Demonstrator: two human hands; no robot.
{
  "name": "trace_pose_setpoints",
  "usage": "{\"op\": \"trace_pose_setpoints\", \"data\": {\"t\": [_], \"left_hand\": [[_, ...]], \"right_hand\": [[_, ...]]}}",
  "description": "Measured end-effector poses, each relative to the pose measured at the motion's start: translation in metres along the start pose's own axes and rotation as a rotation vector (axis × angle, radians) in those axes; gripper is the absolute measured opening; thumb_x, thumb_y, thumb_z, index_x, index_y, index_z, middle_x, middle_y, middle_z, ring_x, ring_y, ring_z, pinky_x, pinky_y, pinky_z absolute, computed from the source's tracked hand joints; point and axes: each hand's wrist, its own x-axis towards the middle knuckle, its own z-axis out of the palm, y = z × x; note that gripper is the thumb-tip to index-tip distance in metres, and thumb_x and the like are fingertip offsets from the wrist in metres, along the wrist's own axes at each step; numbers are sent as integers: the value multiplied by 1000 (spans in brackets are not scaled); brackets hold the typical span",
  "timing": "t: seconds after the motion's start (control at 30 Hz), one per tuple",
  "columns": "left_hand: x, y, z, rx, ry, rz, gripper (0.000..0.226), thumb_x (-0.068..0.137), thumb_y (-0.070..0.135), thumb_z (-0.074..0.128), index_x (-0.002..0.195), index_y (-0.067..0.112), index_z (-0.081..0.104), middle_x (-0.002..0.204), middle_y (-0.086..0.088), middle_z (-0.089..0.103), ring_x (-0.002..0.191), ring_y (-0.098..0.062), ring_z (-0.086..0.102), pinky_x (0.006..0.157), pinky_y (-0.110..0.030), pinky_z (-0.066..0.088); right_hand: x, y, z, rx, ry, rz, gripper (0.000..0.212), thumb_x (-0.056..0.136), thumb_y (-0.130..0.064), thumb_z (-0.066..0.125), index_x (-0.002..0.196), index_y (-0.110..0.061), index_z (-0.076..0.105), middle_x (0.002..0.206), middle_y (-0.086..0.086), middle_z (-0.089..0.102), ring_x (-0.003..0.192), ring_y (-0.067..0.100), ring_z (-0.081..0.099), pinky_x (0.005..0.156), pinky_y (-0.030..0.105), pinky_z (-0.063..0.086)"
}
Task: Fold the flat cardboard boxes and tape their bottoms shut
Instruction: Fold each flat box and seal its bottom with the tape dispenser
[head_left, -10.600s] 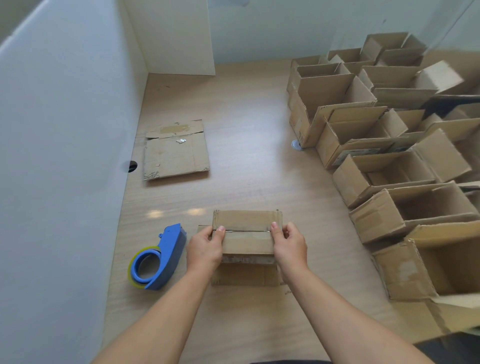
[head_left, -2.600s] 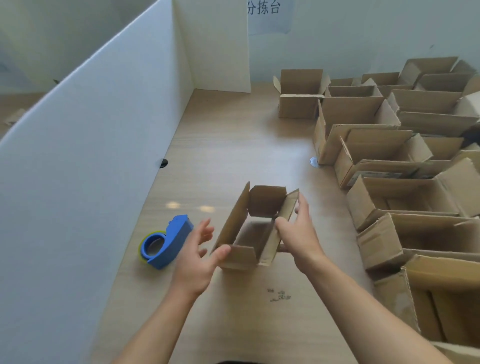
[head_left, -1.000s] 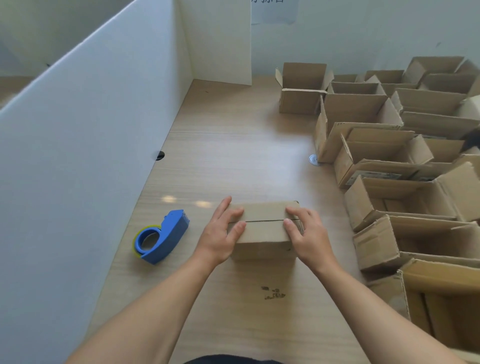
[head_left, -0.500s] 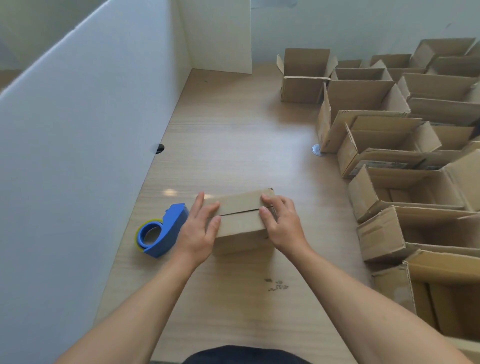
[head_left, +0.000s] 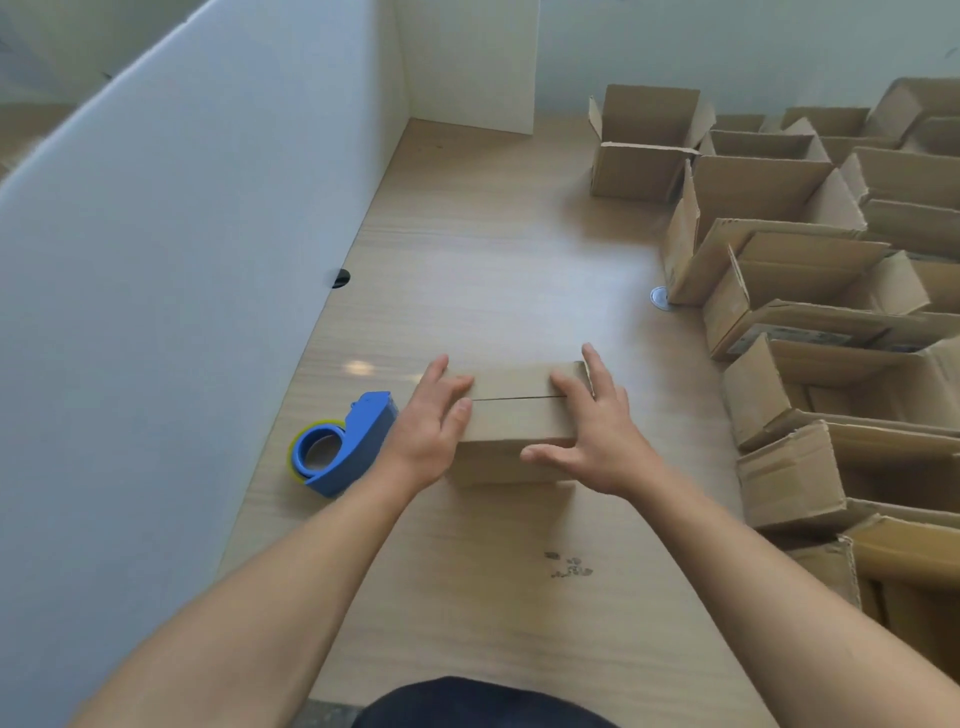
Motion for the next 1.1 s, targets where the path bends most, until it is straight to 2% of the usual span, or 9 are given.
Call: {"op": "trace_pose_setpoints", "data": {"t": [0.07, 0.13, 0.23, 0.33, 0.47, 0.6, 0.83, 1.03, 1.1], "left_hand": [[9, -2, -11, 29, -54, 10, 35, 101, 29, 52, 136, 26, 56, 161, 7, 24, 143, -5, 27, 113, -25, 27], [11, -5, -17, 18, -96, 42, 35, 99, 29, 56, 134, 27, 59, 160, 7, 27, 140, -1, 28, 114, -29, 32], [8, -7, -19, -106, -35, 3, 37, 99, 32, 56, 135, 26, 58, 155, 9, 34, 138, 1, 33, 112, -25, 33], [3, -9, -14, -392, 152, -256, 50, 92, 49, 53, 139, 32, 51, 143, 11, 47, 129, -5, 47, 113, -40, 39], [1, -6, -8, -680, -23, -619, 37, 99, 54, 46, 126, 33, 59, 125, 12, 57, 120, -15, 49, 113, -45, 34], [2, -4, -2, -691, -4, -587, 33, 103, 41, 46, 120, 21, 66, 118, 3, 69, 107, -17, 64, 106, -45, 42], [7, -8, -4, -750, 128, -474, 26, 101, 22, 55, 126, 25, 54, 124, 2, 58, 106, -16, 61, 93, -42, 53], [-2, -36, 27, -676, 125, -557, 32, 89, 44, 55, 121, 43, 56, 133, 7, 59, 122, -16, 58, 102, -51, 48], [-5, -50, 37, -686, 87, -606, 35, 88, 43, 54, 123, 45, 56, 133, 8, 60, 119, -12, 59, 100, -44, 50]], "right_hand": [[9, -2, -12, -196, -130, -90, 97, 70, -63, 77, 150, -41, 27, 160, -15, -24, 148, 14, -18, 117, 48, 23], [18, -2, -16, -270, -195, -159, 91, 75, -58, 76, 150, -51, 24, 163, -17, -13, 148, 15, -23, 117, 48, 24], [24, 5, -14, -209, -143, -216, 82, 79, -52, 76, 148, -48, 32, 163, -5, 14, 149, 25, 0, 122, 46, 18], [20, 19, -18, -9, 20, -160, 85, 72, -70, 63, 148, -41, 38, 153, 1, 33, 140, 29, 25, 119, 47, 22], [9, 31, -27, 213, 128, -117, 86, 71, -69, 60, 148, -36, 41, 143, -16, 36, 136, 10, 32, 117, 35, 23], [3, 30, -23, 187, 160, -114, 81, 70, -69, 61, 143, -46, 37, 147, -12, 36, 138, 15, 31, 118, 37, 23], [-2, 23, -24, 89, 197, -132, 80, 70, -70, 59, 142, -53, 30, 155, -1, 30, 130, 18, 26, 110, 33, 21], [-2, 10, -23, -188, 187, -205, 83, 78, -55, 73, 150, -41, 34, 157, 9, 26, 133, 33, 23, 110, 47, 31], [-6, 3, -16, -275, 146, -200, 82, 82, -52, 73, 152, -39, 32, 159, 8, 22, 134, 34, 20, 108, 50, 38]]}}
